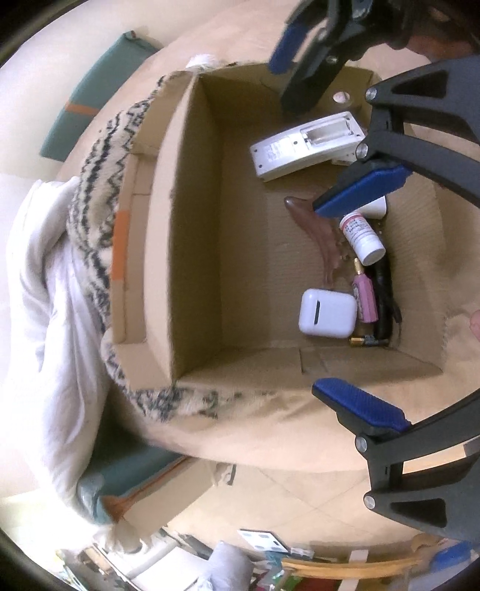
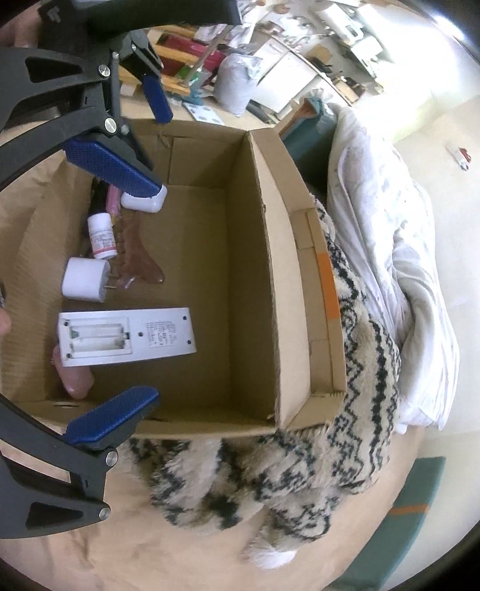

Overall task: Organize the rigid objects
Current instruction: 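Withdraw both grippers from the box toward the black bar and second battery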

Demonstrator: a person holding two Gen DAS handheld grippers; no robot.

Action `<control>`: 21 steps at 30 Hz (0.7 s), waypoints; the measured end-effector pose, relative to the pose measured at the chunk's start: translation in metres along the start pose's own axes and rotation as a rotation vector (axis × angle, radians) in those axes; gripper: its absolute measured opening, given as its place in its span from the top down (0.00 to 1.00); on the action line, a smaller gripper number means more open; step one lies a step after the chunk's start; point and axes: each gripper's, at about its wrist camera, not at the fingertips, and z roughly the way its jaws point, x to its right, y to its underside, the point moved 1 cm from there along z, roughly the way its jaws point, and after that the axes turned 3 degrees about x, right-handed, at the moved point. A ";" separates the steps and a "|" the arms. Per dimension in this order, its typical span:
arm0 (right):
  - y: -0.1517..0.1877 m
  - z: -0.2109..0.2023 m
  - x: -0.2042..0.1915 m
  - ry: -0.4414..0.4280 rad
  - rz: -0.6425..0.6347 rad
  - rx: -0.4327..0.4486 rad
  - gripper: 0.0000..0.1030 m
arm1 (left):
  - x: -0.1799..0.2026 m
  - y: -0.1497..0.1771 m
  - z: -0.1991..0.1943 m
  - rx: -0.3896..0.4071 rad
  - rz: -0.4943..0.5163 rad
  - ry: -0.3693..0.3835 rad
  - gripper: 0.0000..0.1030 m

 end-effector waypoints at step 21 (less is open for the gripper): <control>0.074 -0.035 0.025 -0.038 0.148 -0.126 0.00 | -0.065 0.073 -0.044 -0.060 -0.217 -0.071 0.15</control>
